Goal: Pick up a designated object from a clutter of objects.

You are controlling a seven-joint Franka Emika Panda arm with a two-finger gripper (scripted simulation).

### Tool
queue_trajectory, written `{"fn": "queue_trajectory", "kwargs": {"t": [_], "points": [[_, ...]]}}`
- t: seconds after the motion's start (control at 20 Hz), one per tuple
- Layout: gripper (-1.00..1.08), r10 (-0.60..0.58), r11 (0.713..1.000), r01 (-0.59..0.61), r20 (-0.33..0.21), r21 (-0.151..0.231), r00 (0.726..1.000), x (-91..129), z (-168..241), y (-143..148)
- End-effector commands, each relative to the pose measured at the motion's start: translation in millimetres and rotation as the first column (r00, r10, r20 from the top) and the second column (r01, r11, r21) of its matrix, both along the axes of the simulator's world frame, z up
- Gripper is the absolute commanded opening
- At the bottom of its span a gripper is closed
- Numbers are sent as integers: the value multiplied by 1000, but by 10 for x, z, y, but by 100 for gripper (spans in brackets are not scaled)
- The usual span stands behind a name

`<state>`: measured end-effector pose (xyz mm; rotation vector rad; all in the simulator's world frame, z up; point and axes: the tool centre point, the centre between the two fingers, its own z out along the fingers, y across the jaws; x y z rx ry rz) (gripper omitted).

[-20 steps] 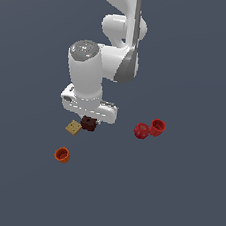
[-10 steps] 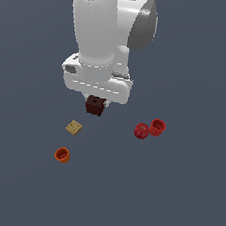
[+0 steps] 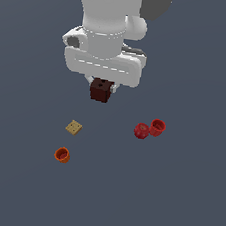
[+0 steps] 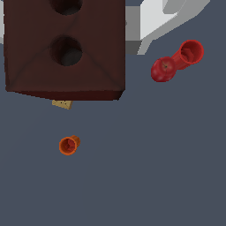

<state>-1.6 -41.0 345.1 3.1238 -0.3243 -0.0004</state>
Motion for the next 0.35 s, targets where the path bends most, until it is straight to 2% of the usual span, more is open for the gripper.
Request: {"fn": "queue_trajectory", "kwargs": {"t": [0.0, 0.3], "points": [[-100, 0, 1000, 0, 0, 0, 1000, 3, 106, 25], [-100, 0, 1000, 0, 0, 1, 1000, 15, 189, 47]]}}
